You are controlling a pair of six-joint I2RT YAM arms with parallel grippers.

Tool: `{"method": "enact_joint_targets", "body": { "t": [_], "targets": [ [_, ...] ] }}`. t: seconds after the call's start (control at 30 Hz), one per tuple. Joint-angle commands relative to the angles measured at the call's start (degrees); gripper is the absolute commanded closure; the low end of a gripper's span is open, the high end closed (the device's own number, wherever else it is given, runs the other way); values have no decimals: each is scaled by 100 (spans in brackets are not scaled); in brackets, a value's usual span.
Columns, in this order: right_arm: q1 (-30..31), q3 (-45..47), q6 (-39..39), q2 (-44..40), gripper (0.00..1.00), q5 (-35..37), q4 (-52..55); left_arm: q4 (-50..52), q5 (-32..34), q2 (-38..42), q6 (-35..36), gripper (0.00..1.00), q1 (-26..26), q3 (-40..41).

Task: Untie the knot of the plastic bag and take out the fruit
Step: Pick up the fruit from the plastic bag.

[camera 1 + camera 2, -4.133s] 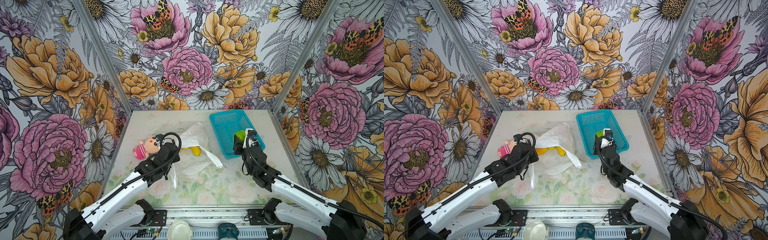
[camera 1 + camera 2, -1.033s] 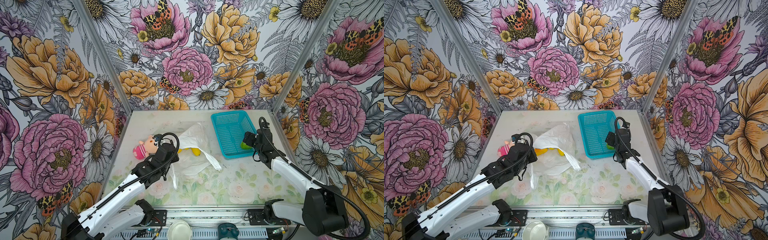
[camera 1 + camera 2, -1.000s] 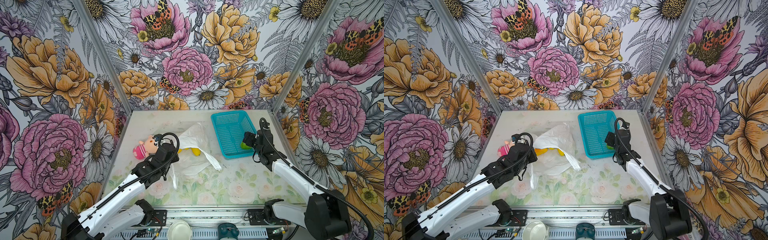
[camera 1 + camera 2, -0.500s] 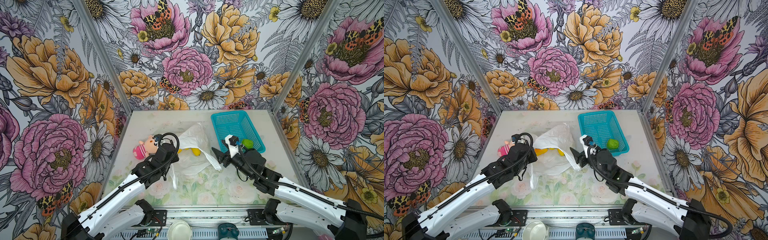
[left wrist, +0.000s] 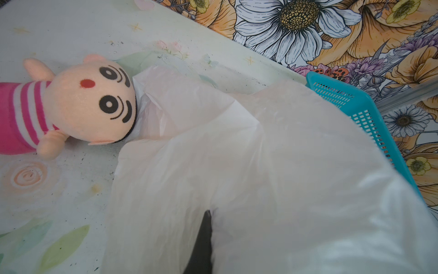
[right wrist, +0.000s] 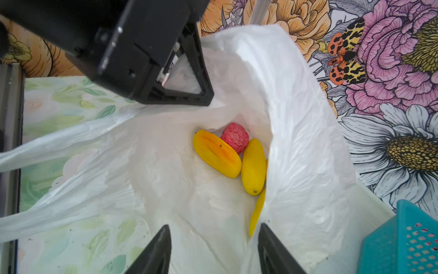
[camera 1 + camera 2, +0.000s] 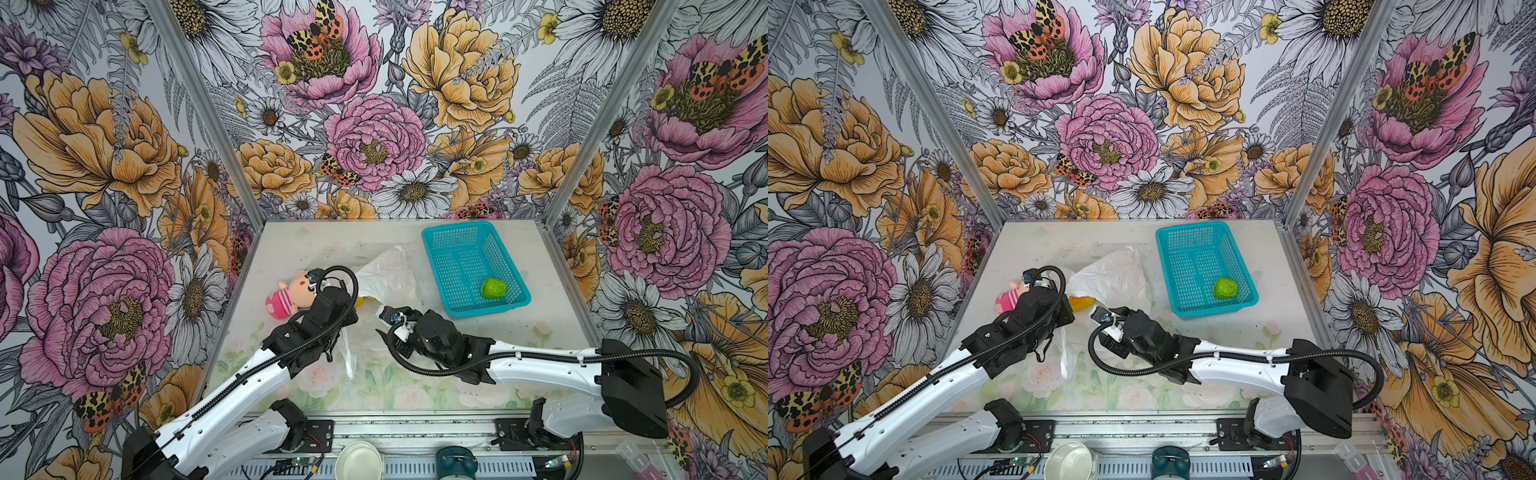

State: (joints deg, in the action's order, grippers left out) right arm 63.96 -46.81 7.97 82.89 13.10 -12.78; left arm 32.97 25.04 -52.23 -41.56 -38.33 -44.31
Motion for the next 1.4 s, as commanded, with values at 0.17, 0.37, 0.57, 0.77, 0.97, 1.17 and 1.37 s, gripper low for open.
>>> {"method": "enact_joint_targets", "body": {
  "t": [0.17,0.37,0.57,0.77,0.97,1.17,1.37],
  "targets": [
    [179,-313,208,275,55,896,278,-61,0,134,80,100,60,100],
    [414,649,429,-1149,47,466,-300,-63,-78,107,78,100,62,90],
    [1003,766,763,-1606,43,286,-230,-61,52,65,85,100,77,99],
    [1036,307,832,-408,54,836,-325,-65,-148,35,70,100,88,72],
    [604,-431,569,862,63,1173,73,-68,-14,125,85,100,99,116],
    [256,-734,433,1572,64,1691,120,-68,-86,99,72,100,89,98],
    [14,-1269,318,2226,64,2184,475,-85,-43,99,87,100,99,101]
  ]
}}
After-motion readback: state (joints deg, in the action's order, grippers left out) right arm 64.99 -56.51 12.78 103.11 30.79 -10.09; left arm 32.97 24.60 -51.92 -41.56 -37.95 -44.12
